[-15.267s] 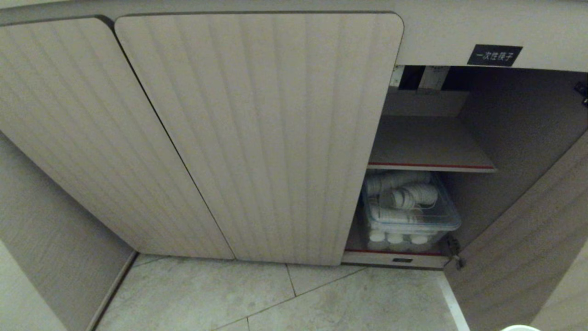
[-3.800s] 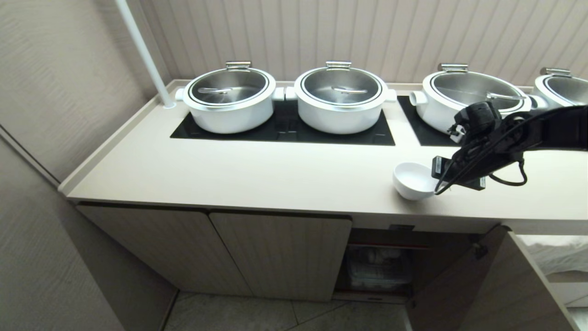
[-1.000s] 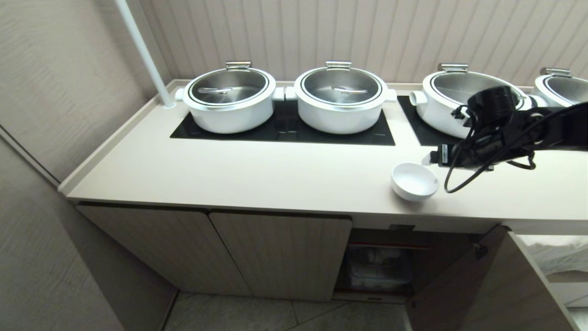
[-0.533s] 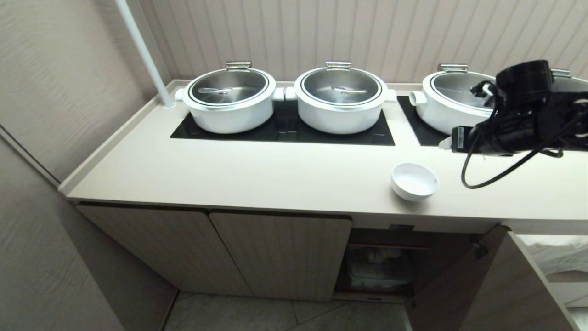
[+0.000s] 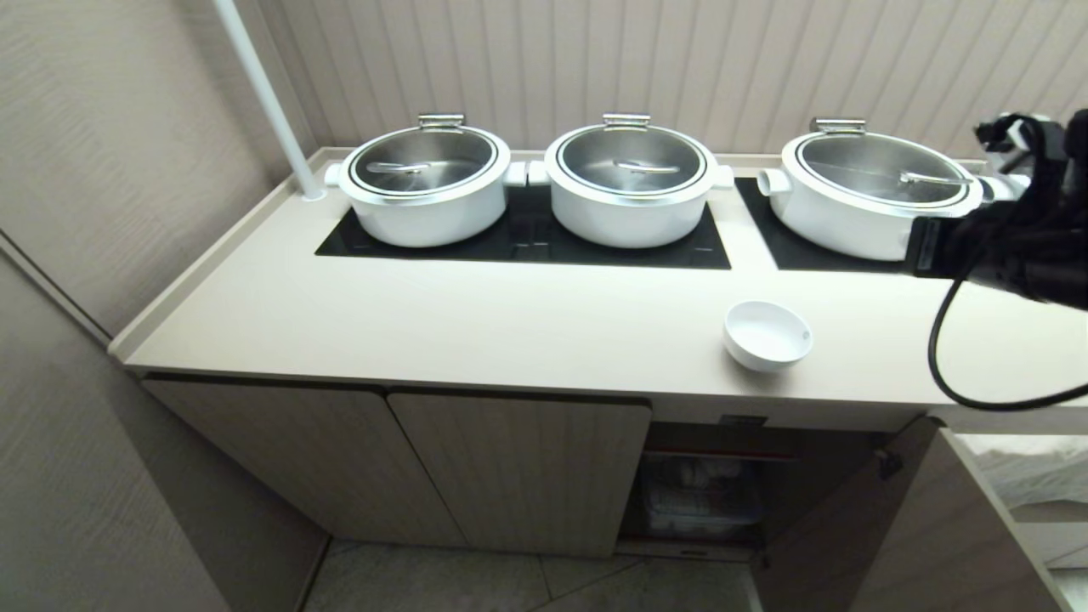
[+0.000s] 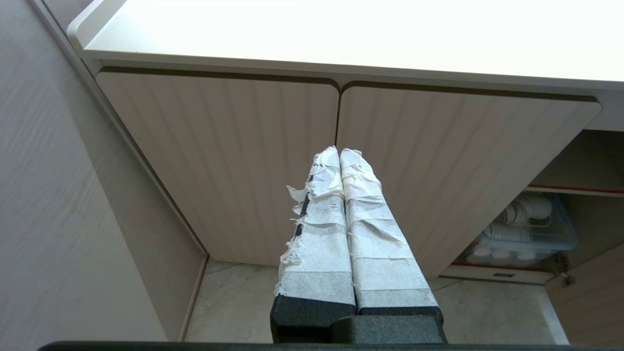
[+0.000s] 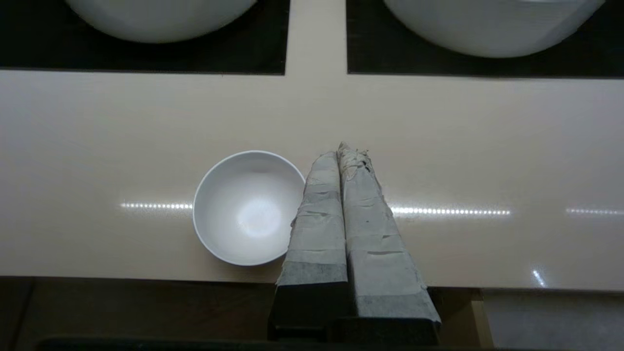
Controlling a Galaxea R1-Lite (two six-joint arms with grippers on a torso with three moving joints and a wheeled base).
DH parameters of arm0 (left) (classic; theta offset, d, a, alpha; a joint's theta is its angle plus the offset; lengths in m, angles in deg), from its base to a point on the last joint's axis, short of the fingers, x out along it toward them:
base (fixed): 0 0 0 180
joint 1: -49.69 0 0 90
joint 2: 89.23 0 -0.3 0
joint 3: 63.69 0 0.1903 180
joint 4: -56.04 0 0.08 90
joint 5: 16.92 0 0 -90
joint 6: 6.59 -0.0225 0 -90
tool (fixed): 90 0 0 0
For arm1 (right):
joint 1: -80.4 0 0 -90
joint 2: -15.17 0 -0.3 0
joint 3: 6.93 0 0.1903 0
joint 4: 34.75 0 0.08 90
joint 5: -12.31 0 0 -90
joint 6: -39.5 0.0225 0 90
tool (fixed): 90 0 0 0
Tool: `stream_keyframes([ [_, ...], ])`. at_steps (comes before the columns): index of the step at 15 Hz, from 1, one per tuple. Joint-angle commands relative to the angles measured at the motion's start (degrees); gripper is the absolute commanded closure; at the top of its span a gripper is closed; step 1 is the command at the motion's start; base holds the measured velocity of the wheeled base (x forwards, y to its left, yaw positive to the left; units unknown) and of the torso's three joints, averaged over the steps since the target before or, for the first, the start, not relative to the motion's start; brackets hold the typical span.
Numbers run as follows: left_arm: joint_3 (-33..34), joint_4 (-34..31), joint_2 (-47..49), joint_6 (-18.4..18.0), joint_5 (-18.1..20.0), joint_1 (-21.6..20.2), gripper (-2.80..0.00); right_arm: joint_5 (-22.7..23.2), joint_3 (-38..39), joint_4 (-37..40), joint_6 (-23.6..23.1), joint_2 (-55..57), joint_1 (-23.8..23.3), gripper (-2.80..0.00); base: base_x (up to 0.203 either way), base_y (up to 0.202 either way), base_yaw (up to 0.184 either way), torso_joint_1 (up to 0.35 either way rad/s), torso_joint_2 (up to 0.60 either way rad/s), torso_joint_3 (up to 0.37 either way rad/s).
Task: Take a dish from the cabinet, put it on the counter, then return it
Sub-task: Pick up the bowl from the table
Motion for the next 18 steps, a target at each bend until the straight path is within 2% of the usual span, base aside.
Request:
stream_keyframes([
  [1,0.0,0.0,0.0,0.0,-0.1,0.0,0.00,-0.8,10.7,-6.4,0.1,-11.3,-0.3,0.00,0.000,0.000,0.000,0.000,0.00,0.000],
  [4,0.0,0.0,0.0,0.0,-0.1,0.0,0.00,-3.1,23.8,-12.6,0.2,-23.0,-0.8,0.00,0.000,0.000,0.000,0.000,0.00,0.000],
  [8,0.0,0.0,0.0,0.0,-0.1,0.0,0.00,-3.1,40.1,-14.9,-1.0,-39.8,-4.9,0.00,0.000,0.000,0.000,0.000,0.00,0.000],
  [13,0.0,0.0,0.0,0.0,-0.1,0.0,0.00,3.6,59.4,-15.9,-3.7,-60.6,-9.4,0.00,0.000,0.000,0.000,0.000,0.00,0.000],
  [15,0.0,0.0,0.0,0.0,0.0,0.0,0.00,7.4,61.5,-10.3,-5.3,-67.7,-11.2,0.00,0.000,0.000,0.000,0.000,0.00,0.000],
  [17,0.0,0.0,0.0,0.0,-0.1,0.0,0.00,9.2,62.2,1.7,-6.5,-71.3,-13.0,0.00,0.000,0.000,0.000,0.000,0.00,0.000],
  [18,0.0,0.0,0.0,0.0,0.0,0.0,0.00,9.5,62.4,2.8,-6.6,-71.5,-13.3,0.00,0.000,0.000,0.000,0.000,0.00,0.000],
])
